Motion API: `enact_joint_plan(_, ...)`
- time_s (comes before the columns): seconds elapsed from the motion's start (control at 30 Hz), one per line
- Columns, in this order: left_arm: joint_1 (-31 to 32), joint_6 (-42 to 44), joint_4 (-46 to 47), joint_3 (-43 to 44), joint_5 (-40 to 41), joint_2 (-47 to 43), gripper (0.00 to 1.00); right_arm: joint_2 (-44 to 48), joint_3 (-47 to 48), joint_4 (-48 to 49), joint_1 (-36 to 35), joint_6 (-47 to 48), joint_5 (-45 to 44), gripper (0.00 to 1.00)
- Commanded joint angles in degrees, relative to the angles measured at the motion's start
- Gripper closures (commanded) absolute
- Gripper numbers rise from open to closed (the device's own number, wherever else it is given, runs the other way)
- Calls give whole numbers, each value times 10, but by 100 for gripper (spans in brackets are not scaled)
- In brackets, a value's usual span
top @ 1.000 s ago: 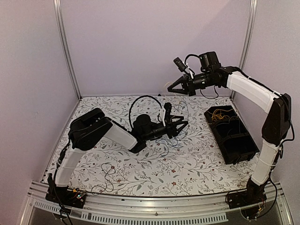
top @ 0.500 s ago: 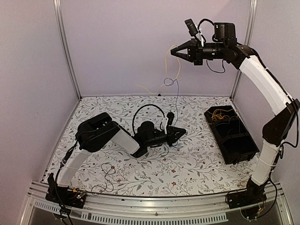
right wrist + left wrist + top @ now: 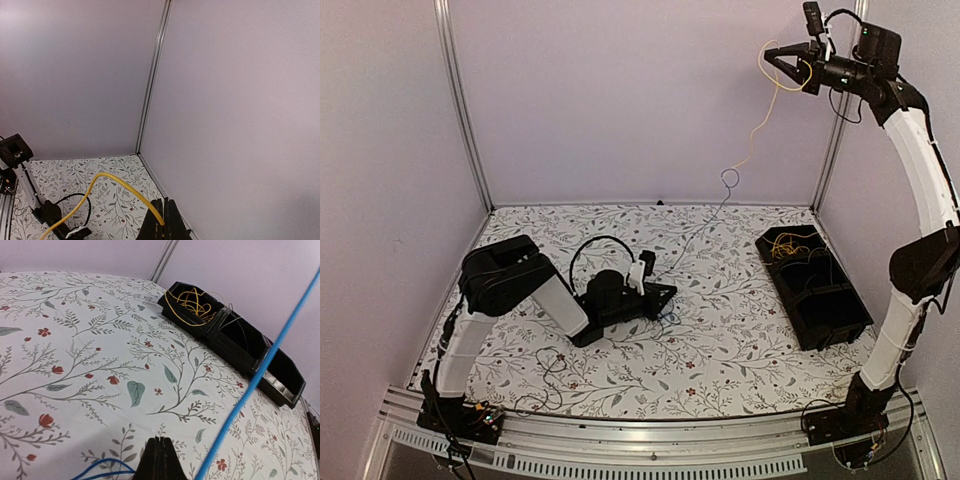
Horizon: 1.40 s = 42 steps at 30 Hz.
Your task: Untangle the cables
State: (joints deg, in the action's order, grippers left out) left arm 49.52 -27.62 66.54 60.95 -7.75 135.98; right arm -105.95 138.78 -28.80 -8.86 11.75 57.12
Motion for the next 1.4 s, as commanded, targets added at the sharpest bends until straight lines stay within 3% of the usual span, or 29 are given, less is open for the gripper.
enact_joint_plan(0.0, -21, -33, -13, -60, 65, -40, 100, 24, -1, 15, 66, -19, 1, 100)
enact_joint_plan(0.1, -29, -42, 10, -93, 67, -56, 100, 44, -34, 27, 122, -33, 8, 100)
enact_joint_plan(0.23, -32, -21, 25, -126, 71, -91, 100, 100, -166, 14, 155, 10, -18, 100)
enact_joint_plan(0.5, -38, -24, 35, -158, 75, -119, 100, 153, -294, 9, 165, 77, -89, 100)
enact_joint_plan(1.37, -39, -31, 51, -157, 56, -130, 100, 81, -465, 12, 207, 162, -150, 100)
